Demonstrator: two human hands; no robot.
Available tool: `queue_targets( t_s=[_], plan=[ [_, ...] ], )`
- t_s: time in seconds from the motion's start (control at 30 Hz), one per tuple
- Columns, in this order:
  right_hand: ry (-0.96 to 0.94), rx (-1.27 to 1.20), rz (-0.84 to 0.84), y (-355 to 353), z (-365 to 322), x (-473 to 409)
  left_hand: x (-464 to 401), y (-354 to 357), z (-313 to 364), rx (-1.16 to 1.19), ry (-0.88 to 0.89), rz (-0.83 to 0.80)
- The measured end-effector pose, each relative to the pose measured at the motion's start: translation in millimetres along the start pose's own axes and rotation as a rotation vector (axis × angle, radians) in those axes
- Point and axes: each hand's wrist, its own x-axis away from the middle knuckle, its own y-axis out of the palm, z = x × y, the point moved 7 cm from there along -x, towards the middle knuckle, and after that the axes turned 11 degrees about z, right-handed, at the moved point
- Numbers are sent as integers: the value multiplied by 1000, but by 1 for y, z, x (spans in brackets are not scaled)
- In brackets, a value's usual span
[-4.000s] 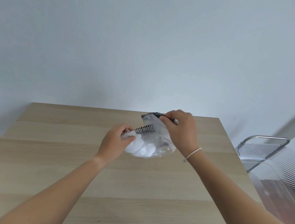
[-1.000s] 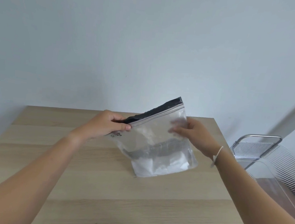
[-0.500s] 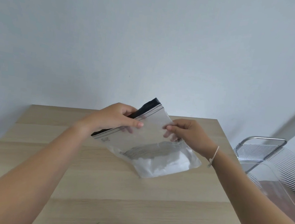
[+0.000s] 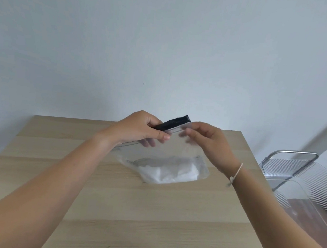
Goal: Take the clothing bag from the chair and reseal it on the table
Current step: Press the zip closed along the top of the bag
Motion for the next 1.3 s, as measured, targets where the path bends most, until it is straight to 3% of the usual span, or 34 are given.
queue_targets(
  t_s=[0.23,0.73,1.3],
  plan=[
    [-3,-31,99,4,-14,-2,1,2,23,66,94,65],
    [13,-14,193,-5,-20,4,3,7,19,112,74,123],
    [21,-12,46,0,-26,4,5,10,14,91,59,142]
  ],
)
